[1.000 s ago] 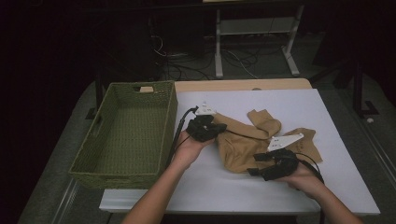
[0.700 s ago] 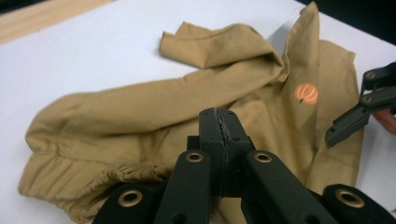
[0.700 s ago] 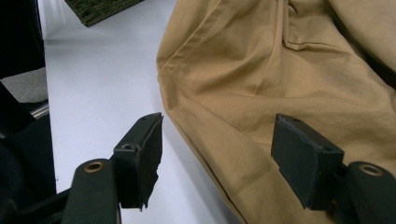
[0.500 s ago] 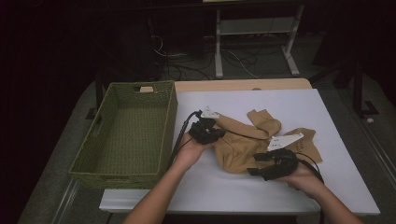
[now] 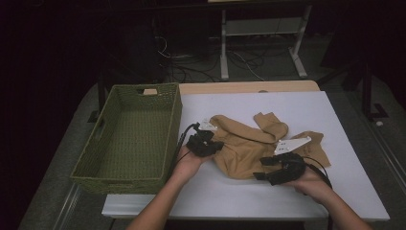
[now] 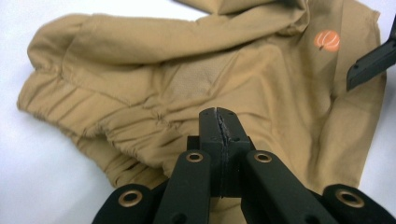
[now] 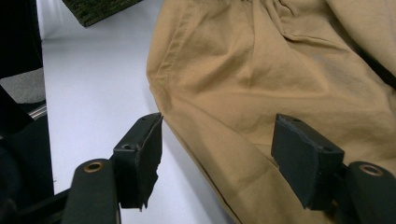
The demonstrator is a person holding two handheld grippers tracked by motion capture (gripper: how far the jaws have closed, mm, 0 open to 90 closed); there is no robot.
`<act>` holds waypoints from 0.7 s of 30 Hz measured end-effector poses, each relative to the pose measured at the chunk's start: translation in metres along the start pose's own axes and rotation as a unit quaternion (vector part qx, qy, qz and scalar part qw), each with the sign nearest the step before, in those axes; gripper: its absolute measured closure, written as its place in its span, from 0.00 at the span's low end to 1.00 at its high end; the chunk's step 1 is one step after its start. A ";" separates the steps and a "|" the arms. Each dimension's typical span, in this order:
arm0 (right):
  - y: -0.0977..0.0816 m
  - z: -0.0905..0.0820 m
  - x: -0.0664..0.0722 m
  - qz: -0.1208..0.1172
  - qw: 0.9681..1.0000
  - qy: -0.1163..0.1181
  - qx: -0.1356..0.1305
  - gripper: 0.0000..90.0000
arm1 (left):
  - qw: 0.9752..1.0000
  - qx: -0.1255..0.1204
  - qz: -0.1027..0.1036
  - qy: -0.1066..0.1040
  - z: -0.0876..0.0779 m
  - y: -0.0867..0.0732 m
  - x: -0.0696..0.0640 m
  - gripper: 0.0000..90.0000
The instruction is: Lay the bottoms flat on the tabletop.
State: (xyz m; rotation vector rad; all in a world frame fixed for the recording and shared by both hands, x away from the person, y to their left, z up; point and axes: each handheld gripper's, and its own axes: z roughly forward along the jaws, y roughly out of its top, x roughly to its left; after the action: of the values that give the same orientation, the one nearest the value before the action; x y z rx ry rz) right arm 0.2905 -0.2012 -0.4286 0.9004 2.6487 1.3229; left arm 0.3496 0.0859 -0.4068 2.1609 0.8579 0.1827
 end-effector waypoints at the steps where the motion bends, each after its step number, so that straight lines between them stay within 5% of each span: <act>1: 0.000 0.000 0.000 0.001 1.000 0.000 0.000 0.37 | 1.000 0.002 0.000 0.000 0.000 -0.002 0.000 0.99; 21: 0.001 -0.003 0.000 0.000 1.000 -0.002 -0.004 0.37 | 0.999 0.032 -0.018 -0.009 -0.005 -0.043 -0.009 0.99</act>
State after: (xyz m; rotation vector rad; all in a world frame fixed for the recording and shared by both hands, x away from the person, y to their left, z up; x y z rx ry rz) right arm 0.2903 -0.2033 -0.4265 0.9013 2.6381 1.3294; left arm 0.3182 0.1036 -0.4331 2.2022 0.9037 0.1190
